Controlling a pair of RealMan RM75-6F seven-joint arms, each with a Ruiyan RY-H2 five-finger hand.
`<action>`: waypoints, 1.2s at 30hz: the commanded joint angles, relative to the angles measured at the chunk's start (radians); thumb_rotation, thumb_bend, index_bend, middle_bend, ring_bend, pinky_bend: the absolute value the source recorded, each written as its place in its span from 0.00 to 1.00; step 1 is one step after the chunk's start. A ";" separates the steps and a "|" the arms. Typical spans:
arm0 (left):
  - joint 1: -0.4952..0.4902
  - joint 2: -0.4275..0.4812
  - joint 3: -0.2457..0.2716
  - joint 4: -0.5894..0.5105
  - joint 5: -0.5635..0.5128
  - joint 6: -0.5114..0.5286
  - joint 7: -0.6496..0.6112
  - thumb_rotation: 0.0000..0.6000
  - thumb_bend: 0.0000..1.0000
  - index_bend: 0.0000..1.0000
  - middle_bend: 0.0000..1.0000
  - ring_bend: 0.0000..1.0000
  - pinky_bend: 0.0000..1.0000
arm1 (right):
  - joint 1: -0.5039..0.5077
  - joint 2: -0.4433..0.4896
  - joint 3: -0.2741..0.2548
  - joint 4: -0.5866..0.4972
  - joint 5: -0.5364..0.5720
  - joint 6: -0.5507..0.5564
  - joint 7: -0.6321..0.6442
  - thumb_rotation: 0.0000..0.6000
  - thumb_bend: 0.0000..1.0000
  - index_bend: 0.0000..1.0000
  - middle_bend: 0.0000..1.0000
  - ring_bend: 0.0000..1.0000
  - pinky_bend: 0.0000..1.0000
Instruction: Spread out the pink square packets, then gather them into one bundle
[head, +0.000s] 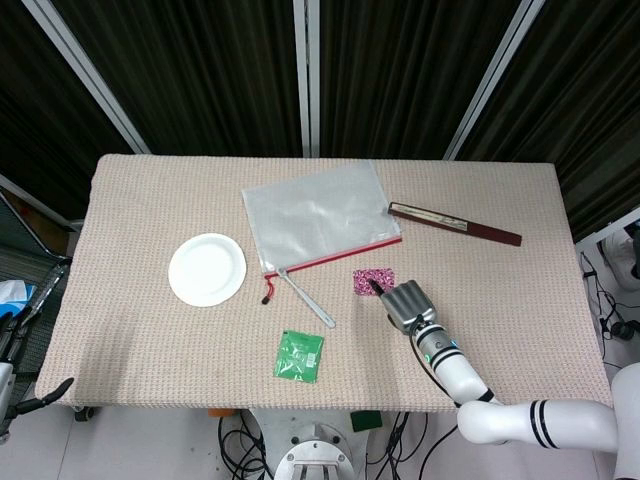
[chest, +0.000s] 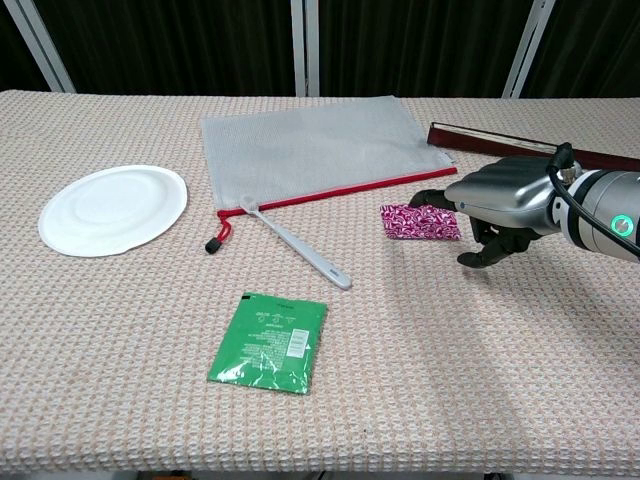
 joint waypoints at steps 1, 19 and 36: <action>0.001 -0.001 0.000 0.002 0.000 0.000 -0.001 0.48 0.12 0.05 0.03 0.00 0.18 | 0.015 -0.012 -0.005 0.007 0.026 0.012 -0.005 1.00 1.00 0.00 0.97 0.92 0.80; -0.002 0.000 0.003 0.002 -0.003 -0.013 0.006 0.49 0.12 0.05 0.03 0.00 0.18 | 0.117 -0.040 0.000 0.051 0.229 -0.004 0.006 1.00 1.00 0.01 1.00 0.92 0.80; -0.005 0.023 0.003 -0.031 0.002 -0.012 0.031 0.48 0.12 0.05 0.03 0.00 0.18 | 0.164 0.048 -0.064 -0.057 0.320 0.010 0.023 1.00 1.00 0.20 1.00 0.92 0.79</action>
